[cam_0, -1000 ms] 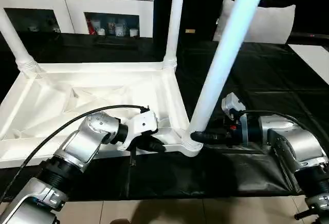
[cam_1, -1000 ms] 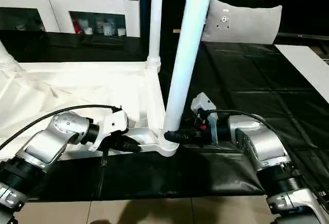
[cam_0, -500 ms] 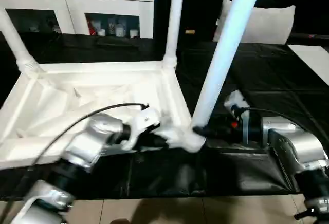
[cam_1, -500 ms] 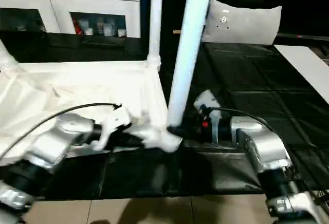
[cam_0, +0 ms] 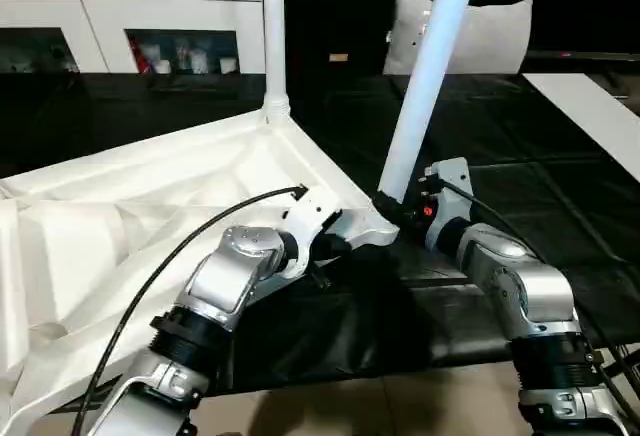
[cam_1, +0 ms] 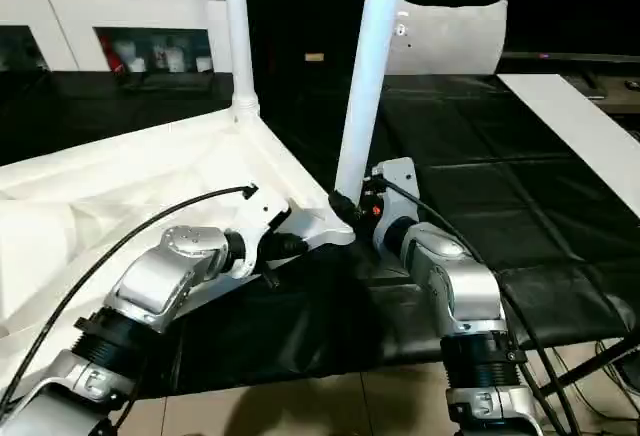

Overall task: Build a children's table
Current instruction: Rotate leg to tighten

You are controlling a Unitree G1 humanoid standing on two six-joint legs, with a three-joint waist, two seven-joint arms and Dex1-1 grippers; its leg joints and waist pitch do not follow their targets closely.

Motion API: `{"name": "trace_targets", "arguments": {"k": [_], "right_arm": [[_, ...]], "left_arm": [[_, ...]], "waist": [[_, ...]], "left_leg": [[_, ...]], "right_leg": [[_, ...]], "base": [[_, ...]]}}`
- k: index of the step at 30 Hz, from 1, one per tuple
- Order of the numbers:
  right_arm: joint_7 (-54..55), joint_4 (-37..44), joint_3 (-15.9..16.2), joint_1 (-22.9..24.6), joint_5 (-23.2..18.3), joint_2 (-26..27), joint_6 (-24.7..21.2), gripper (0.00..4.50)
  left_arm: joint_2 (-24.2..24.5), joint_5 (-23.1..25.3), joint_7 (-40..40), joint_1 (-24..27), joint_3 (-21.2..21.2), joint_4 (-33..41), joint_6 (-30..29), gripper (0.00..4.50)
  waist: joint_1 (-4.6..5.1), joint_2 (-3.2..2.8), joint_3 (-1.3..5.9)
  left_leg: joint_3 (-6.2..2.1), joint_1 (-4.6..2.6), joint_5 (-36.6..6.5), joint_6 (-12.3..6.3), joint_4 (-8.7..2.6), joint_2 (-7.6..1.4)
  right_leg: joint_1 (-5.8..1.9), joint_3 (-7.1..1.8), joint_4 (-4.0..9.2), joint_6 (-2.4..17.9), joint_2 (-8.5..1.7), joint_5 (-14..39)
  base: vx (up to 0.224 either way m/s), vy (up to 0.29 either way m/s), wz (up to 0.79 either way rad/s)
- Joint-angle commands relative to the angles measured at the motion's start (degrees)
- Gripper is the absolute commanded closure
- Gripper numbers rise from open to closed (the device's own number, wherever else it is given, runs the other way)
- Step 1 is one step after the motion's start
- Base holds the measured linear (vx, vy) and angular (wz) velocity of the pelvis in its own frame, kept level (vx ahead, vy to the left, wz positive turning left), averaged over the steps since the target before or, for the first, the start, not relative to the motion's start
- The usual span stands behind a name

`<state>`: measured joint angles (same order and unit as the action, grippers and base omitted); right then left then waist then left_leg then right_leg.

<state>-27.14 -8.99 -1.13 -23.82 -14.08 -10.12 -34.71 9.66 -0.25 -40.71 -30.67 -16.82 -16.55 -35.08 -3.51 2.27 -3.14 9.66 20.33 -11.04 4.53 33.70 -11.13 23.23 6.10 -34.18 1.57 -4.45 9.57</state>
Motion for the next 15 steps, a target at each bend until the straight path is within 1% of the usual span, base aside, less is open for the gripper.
{"name": "trace_targets", "arguments": {"k": [1, 2, 4, 5, 6, 7, 9, 10, 11, 12, 15], "right_arm": [[-4.0, 1.4, 3.1, 1.4, -0.5, -0.7, -1.2, 1.34], [-4.8, 1.0, 3.0, 1.4, -0.2, -1.8, -0.5, 1.34], [-5.3, 0.6, 2.7, 1.3, -0.4, -2.6, -0.1, 1.15], [-6.1, 0.1, 2.3, 1.2, -0.7, -3.6, 0.2, 1.02], [-7.0, -0.2, 2.2, 1.0, -0.7, -4.7, 0.6, 0.94], [-9.4, -0.7, 2.2, 0.9, -0.7, -7.0, 1.2, 0.89], [-10.7, -0.9, 2.2, 0.8, -0.7, -8.2, 1.6, 0.71], [-13.5, -1.4, 2.0, 0.6, -0.8, -10.5, 2.3, 0.59], [-15.0, -1.6, 2.1, 0.6, -0.7, -11.6, 2.9, 0.5], [-15.0, -1.6, 2.1, 0.6, -0.7, -11.6, 2.9, 0.45], [-21.4, -1.3, 3.4, 0.7, -1.1, -15.4, 4.3, 0.15]], "left_arm": [[0.6, 0.3, 0.1, -0.7, 0.6, 2.0, 1.6, 4.5], [1.3, 0.4, -0.9, -0.5, 0.1, 2.2, 2.2, 4.5], [1.9, 0.4, -1.7, -0.3, -0.2, 2.4, 2.5, 4.5], [2.6, 0.5, -2.6, -0.2, -0.6, 2.6, 2.9, 4.5], [3.5, 0.5, -3.7, 0.0, -1.2, 2.7, 3.5, 4.5], [5.0, 0.4, -5.4, 0.3, -1.9, 3.0, 4.4, 4.5], [5.9, 0.4, -6.4, 0.4, -2.2, 3.0, 5.3, 4.5], [7.6, 0.3, -8.4, 0.5, -2.7, 2.9, 6.2, 4.5], [8.4, 0.4, -9.7, 0.5, -3.0, 2.8, 7.2, 4.5], [8.4, 0.4, -9.7, 0.5, -3.0, 2.8, 7.2, 4.5], [11.7, 0.1, -14.9, 0.7, -4.7, 2.8, 9.5, 4.5]], "waist": [[-0.61, -0.33, 4.04], [-0.65, -0.26, 4.0], [-0.63, -0.24, 3.96], [-0.72, -0.26, 3.92], [-0.76, -0.26, 3.92], [-0.69, -0.31, 3.84], [-0.81, -0.28, 3.83], [-0.82, -0.24, 3.8], [-0.87, -0.15, 3.79], [-0.87, -0.15, 3.79], [-1.03, -0.13, 3.76]], "left_leg": [[-0.5, 0.17, -6.3, -2.24, -3.61, -1.9], [-0.51, 0.2, -6.4, -2.28, -3.62, -1.9], [-0.44, 0.21, -6.8, -2.39, -3.61, -1.87], [-0.46, 0.19, -7.4, -2.3, -3.62, -1.86], [-0.51, 0.15, -7.5, -2.29, -3.65, -1.88], [-0.46, 0.06, -8.2, -2.26, -3.66, -1.92], [-0.47, 0.06, -8.4, -2.2, -3.64, -1.91], [-0.43, 0.01, -8.6, -2.19, -3.63, -1.91], [-0.41, 0.02, -8.6, -2.28, -3.6, -1.89], [-0.41, 0.02, -8.6, -2.28, -3.6, -1.89], [-0.44, -0.12, -9.2, -2.43, -3.61, -1.96]], "right_leg": [[-3.68, -3.29, 3.99, 8.3, -4.06, 12.1], [-3.76, -3.27, 4.02, 8.3, -4.07, 12.2], [-3.76, -3.31, 4.09, 8.4, -4.13, 12.8], [-3.82, -3.29, 4.31, 8.0, -4.23, 14.4], [-3.83, -3.26, 4.35, 8.0, -4.25, 14.9], [-3.69, -3.29, 4.45, 7.9, -4.19, 15.7], [-3.72, -3.28, 4.46, 7.8, -4.21, 16.1], [-3.68, -3.28, 4.46, 7.7, -4.14, 16.3], [-3.7, -3.29, 4.48, 7.7, -4.14, 16.5], [-3.7, -3.29, 4.48, 7.7, -4.14, 16.5], [-3.64, -3.26, 4.46, 7.8, -4.2, 17.4]], "base": [[0.0, 0.0, 0.0], [0.0, 0.0, 0.0], [0.0, 0.0, 0.0], [0.0, 0.0, 0.0], [0.0, 0.0, 0.0], [0.0, 0.0, 0.0], [0.0, 0.0, 0.0], [0.0, 0.0, 0.0], [0.0, 0.0, 0.0], [0.0, 0.0, 0.0], [0.0, 0.0, 0.0]]}}
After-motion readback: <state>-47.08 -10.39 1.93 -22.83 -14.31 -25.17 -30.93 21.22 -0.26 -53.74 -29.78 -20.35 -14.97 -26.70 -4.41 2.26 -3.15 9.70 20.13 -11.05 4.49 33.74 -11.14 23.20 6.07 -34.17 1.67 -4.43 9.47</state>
